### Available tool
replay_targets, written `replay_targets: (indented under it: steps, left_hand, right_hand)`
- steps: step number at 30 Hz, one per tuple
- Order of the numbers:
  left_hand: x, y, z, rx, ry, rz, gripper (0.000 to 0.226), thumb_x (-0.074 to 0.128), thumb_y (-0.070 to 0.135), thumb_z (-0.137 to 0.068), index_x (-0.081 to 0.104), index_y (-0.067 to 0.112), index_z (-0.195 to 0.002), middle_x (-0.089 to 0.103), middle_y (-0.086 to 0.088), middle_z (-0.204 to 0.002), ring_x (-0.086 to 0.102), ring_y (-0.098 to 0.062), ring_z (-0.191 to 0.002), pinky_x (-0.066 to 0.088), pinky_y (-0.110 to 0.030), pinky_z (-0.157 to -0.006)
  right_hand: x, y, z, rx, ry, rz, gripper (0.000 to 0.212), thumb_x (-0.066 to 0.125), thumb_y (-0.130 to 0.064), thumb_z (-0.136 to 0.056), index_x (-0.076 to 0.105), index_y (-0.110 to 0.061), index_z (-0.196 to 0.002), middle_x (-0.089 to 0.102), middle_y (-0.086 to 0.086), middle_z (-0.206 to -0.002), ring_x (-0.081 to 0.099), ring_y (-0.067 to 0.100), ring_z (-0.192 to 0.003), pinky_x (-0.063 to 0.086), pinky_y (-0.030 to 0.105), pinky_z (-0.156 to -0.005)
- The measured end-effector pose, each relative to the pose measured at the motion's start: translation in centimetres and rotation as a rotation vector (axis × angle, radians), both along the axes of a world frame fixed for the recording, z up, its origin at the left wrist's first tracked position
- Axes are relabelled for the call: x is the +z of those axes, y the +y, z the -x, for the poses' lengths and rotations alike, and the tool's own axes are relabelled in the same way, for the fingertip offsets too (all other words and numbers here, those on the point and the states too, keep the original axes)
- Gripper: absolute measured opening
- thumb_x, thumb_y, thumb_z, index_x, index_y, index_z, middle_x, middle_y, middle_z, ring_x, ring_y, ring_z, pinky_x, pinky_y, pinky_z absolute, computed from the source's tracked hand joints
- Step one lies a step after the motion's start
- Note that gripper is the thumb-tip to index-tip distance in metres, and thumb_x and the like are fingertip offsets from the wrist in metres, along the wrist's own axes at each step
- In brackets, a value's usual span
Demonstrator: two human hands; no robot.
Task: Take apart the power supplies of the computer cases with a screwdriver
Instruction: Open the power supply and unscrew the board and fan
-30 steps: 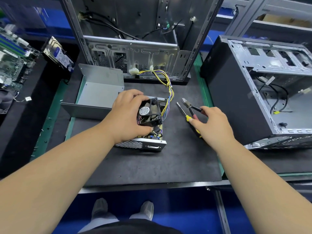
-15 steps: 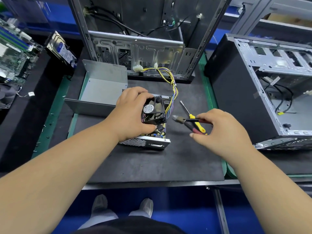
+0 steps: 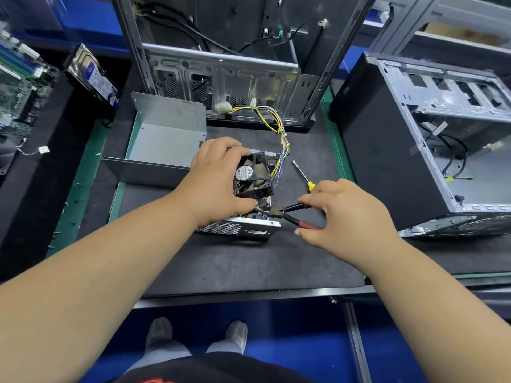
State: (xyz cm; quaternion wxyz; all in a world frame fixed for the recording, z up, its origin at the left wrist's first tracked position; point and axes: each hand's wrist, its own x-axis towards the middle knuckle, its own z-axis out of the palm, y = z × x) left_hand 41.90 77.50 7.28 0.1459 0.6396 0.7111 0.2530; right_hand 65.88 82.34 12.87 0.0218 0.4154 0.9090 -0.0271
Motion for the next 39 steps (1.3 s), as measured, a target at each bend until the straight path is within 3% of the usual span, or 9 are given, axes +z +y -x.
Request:
replay_targets:
  steps: [7, 13, 23, 28, 33, 36, 39]
  left_hand:
    - [0.0, 0.1, -0.1, -0.003, 0.005, 0.004, 0.089, 0.082, 0.044, -0.063, 0.044, 0.023, -0.141, 0.034, 0.003, -0.141, 0.022, -0.019, -0.137, 0.018, -0.032, -0.114]
    - [0.1, 0.0, -0.1, -0.005, 0.011, 0.010, 0.090, 0.084, 0.043, -0.064, 0.043, 0.022, -0.142, 0.034, 0.002, -0.142, 0.021, -0.019, -0.137, 0.018, -0.032, -0.115]
    - [0.1, -0.1, -0.2, -0.003, 0.006, -0.008, 0.090, 0.084, 0.042, -0.064, 0.044, 0.021, -0.142, 0.034, 0.002, -0.142, 0.023, -0.019, -0.136, 0.017, -0.030, -0.114]
    - [0.1, -0.1, -0.1, 0.001, 0.007, 0.001, 0.092, 0.085, 0.043, -0.065, 0.044, 0.019, -0.143, 0.035, 0.001, -0.142, 0.024, -0.021, -0.136, 0.019, -0.034, -0.117]
    - [0.0, 0.0, -0.3, 0.004, 0.003, 0.015, 0.091, 0.084, 0.042, -0.065, 0.044, 0.020, -0.143, 0.035, 0.002, -0.143, 0.023, -0.021, -0.137, 0.020, -0.035, -0.118]
    - [0.0, 0.0, -0.2, 0.004, 0.005, 0.008, 0.091, 0.084, 0.043, -0.065, 0.044, 0.020, -0.143, 0.035, 0.002, -0.142, 0.023, -0.020, -0.137, 0.020, -0.035, -0.118]
    - [0.0, 0.0, -0.1, 0.002, 0.003, 0.000, 0.091, 0.084, 0.043, -0.066, 0.044, 0.020, -0.143, 0.035, 0.001, -0.142, 0.023, -0.020, -0.137, 0.020, -0.035, -0.118]
  right_hand:
    - [0.3, -0.2, 0.5, 0.044, -0.083, -0.043, 0.039, 0.068, -0.058, -0.081, 0.070, -0.038, -0.115, 0.060, -0.017, -0.107, 0.048, 0.012, -0.097, 0.029, 0.024, -0.057]
    - [0.8, -0.4, 1.3, 0.078, -0.221, -0.096, 0.037, 0.055, -0.056, -0.089, 0.063, -0.037, -0.120, 0.054, -0.014, -0.111, 0.046, 0.012, -0.103, 0.034, 0.026, -0.060]
    - [0.9, -0.4, 1.3, 0.081, -0.249, -0.100, 0.033, 0.052, -0.053, -0.090, 0.064, -0.037, -0.117, 0.052, -0.014, -0.111, 0.047, 0.011, -0.101, 0.033, 0.024, -0.058]
    - [0.4, -0.1, 0.4, -0.076, 0.003, 0.059, 0.031, 0.067, -0.051, -0.084, 0.071, -0.038, -0.111, 0.058, -0.014, -0.104, 0.054, 0.010, -0.102, 0.049, 0.028, -0.069]
    - [-1.1, 2.3, -1.5, -0.389, 0.304, 0.230, 0.023, 0.076, -0.049, -0.077, 0.071, -0.037, -0.096, 0.060, -0.012, -0.097, 0.059, 0.010, -0.095, 0.050, 0.033, -0.074]
    - [-3.1, 4.6, -2.4, -0.649, 0.457, 0.262, 0.036, 0.076, -0.051, -0.078, 0.068, -0.033, -0.108, 0.061, -0.011, -0.114, 0.059, 0.018, -0.110, 0.049, 0.042, -0.091]
    - [-5.3, 6.7, -2.3, -0.800, 0.483, 0.281, 0.049, 0.075, -0.053, -0.079, 0.065, -0.027, -0.120, 0.058, -0.007, -0.122, 0.054, 0.027, -0.120, 0.040, 0.049, -0.106]
